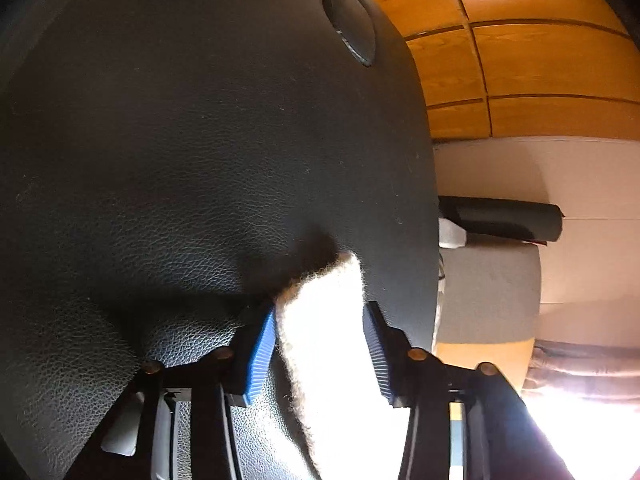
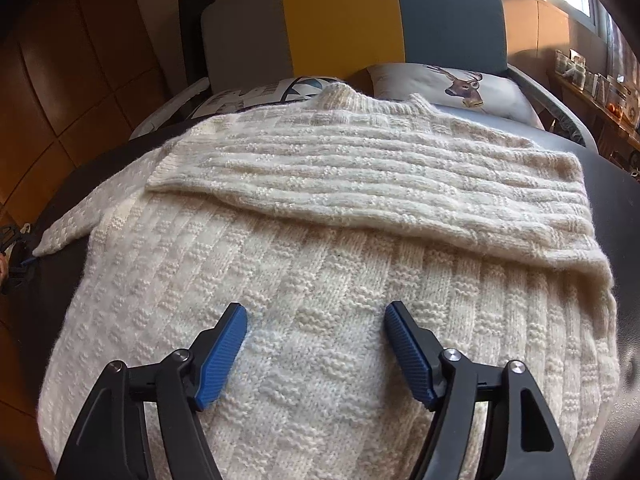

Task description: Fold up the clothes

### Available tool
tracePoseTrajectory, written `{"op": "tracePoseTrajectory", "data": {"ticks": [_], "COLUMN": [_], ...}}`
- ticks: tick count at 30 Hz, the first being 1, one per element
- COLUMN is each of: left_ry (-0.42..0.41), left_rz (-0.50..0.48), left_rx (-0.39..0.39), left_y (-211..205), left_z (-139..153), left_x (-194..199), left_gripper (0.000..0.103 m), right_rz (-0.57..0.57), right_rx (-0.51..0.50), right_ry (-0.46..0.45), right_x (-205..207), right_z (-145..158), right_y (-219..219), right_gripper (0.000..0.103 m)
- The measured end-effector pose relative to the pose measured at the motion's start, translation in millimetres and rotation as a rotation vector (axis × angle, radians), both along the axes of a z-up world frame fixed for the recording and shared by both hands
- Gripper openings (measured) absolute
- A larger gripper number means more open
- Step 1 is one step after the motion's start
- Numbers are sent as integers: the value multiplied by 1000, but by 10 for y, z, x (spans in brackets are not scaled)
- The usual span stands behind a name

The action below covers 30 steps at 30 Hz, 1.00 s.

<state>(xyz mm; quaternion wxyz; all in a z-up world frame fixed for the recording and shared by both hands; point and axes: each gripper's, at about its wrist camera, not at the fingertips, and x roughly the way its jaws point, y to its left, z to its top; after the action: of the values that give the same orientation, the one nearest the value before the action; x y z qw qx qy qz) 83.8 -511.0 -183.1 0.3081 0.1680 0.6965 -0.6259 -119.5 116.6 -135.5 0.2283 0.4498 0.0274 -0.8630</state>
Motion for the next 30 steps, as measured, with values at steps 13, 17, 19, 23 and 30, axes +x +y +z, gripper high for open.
{"op": "tracePoseTrajectory", "data": {"ticks": [13, 17, 19, 23, 30], "left_ry": [136, 188, 205, 205, 145], "left_rz": [-182, -345, -440, -633, -848], "left_rx": [-22, -71, -100, -127, -135], "left_y": [402, 901, 1214, 1918, 2941], "left_z": [349, 682, 836, 979, 872], "left_x": [-580, -1094, -1373, -1899, -2406], "left_gripper": [8, 8, 8, 8, 8], "right_rz": [32, 39, 41, 44, 46], "right_rx": [1, -13, -24, -20, 9], "right_ry": [-5, -13, -18, -17, -9], "right_x": [4, -3, -13, -11, -1], "right_z": [-13, -11, -9, -8, -13], "right_y": [-50, -36, -21, -26, -64], "right_gripper": [85, 87, 87, 87, 87]}}
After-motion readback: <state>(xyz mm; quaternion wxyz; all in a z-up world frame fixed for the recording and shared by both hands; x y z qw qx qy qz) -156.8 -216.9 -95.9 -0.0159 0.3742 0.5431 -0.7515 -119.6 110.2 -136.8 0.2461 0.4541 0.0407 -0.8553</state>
